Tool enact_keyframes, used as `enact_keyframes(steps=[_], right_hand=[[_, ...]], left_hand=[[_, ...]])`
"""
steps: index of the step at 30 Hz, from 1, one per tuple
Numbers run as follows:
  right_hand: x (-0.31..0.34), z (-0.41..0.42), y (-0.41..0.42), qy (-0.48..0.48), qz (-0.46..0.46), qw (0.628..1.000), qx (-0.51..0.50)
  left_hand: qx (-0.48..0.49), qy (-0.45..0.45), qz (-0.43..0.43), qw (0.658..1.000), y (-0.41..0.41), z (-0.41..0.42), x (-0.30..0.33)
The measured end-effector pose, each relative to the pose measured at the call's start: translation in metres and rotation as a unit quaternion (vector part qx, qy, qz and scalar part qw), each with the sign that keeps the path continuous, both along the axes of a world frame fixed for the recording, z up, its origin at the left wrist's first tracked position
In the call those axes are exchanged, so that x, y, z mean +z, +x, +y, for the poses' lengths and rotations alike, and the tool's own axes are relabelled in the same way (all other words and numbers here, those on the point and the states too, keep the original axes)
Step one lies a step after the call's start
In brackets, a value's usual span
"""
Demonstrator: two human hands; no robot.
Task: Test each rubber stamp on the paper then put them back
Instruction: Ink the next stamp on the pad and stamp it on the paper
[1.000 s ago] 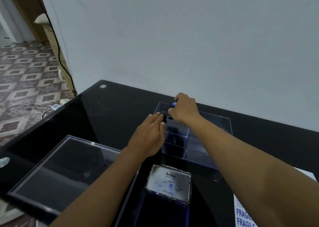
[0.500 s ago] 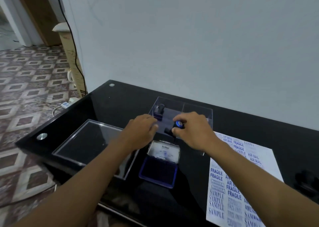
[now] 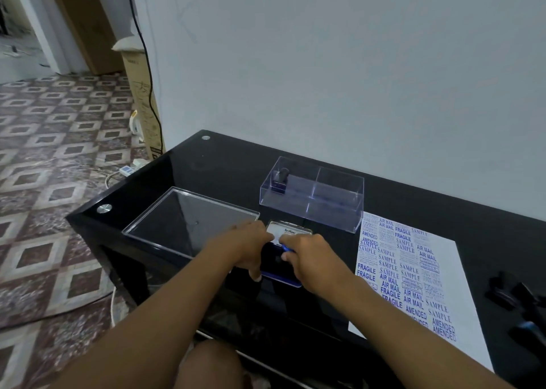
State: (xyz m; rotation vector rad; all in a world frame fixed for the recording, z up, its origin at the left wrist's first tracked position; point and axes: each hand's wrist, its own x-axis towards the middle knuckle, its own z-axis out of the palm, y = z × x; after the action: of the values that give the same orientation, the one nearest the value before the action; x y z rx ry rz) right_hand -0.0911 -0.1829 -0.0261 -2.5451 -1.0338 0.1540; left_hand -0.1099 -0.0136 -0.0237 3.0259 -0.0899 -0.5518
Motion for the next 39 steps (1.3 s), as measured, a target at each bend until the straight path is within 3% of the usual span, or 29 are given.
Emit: enact_keyframes(steps=[5,12,20,25,31,36,39], right_hand=[[-0.016,-0.006,-0.014,0.008,-0.069,0.997,0.034],[-0.012,0.005,0.013,0.041,-0.046,0.998,0.014],[-0.04,-0.008,-0.021,0.095,-0.1,0.99,0.036],[-0.019,0.003,0.006,0.071,-0.038,0.997,-0.016],[-0.016,0.001,0.0,0.041,-0.01,0.999,-0.003],[-0.005,-0.023,-0.012,0.159,0.03,0.985,-0.067],[0.011,-0.056,-0.016,0.183,0.0,0.98,-0.075]], left_hand=[[0.001,-0.022,-0.022,1.0,0.001,0.002,-0.006],[0.01,0.003,-0.03,1.0,0.002,0.001,-0.006],[0.023,-0.013,-0.037,0.999,-0.001,-0.001,-0.007],[0.034,0.001,-0.029,0.999,-0.002,-0.005,-0.006],[0.034,0.023,-0.03,0.999,-0.003,-0.011,-0.007],[0.038,0.044,-0.022,0.998,-0.007,-0.019,-0.004],[0.035,0.031,-0.031,0.998,-0.007,-0.039,0.0]])
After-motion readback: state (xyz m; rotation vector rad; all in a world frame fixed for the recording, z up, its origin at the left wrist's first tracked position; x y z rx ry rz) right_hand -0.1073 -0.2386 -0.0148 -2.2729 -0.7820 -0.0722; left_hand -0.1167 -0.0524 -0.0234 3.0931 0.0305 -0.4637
